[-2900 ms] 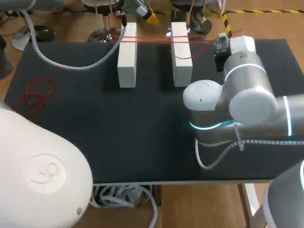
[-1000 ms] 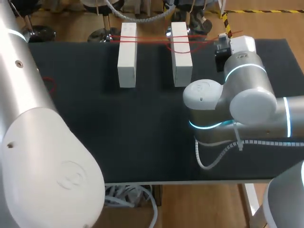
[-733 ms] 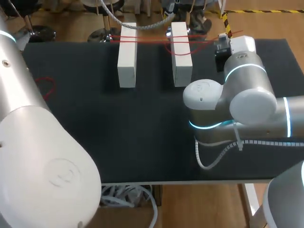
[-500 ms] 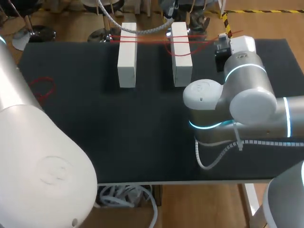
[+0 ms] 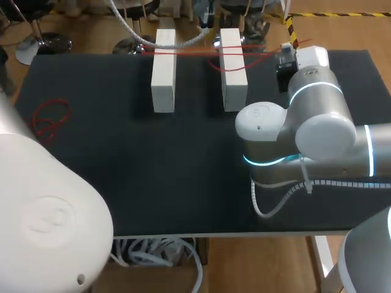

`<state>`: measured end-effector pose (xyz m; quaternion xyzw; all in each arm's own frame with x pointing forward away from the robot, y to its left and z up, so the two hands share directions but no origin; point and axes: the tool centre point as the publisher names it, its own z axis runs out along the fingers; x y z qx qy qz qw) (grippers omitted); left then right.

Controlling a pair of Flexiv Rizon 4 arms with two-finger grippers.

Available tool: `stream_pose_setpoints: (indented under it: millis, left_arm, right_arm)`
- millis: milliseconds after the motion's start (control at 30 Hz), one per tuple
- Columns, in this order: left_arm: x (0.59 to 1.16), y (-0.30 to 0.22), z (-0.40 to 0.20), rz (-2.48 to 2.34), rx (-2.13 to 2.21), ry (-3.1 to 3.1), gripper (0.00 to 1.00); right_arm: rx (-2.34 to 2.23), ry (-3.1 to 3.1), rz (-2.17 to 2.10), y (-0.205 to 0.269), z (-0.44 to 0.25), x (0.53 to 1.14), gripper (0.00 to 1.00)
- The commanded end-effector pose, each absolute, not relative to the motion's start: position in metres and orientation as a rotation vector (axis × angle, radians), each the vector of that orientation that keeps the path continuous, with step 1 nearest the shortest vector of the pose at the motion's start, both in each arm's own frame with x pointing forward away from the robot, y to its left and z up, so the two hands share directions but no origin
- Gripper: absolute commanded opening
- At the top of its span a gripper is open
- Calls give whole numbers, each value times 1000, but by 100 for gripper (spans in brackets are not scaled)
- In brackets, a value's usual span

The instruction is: Grab the tape and strap the tape.

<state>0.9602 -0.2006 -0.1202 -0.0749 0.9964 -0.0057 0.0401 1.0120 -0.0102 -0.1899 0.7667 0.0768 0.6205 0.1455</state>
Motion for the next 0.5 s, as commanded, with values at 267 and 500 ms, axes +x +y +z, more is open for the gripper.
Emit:
stream_pose_setpoints:
  millis: [267,500]
  left_arm:
    - [975,-187,-125,-14,-148,3037,0]
    - [978,-187,-125,-10,-128,3043,0]
  right_arm:
    - [2214,224,1781,-11,-187,1012,0]
    - [2214,224,1781,-11,-187,1012,0]
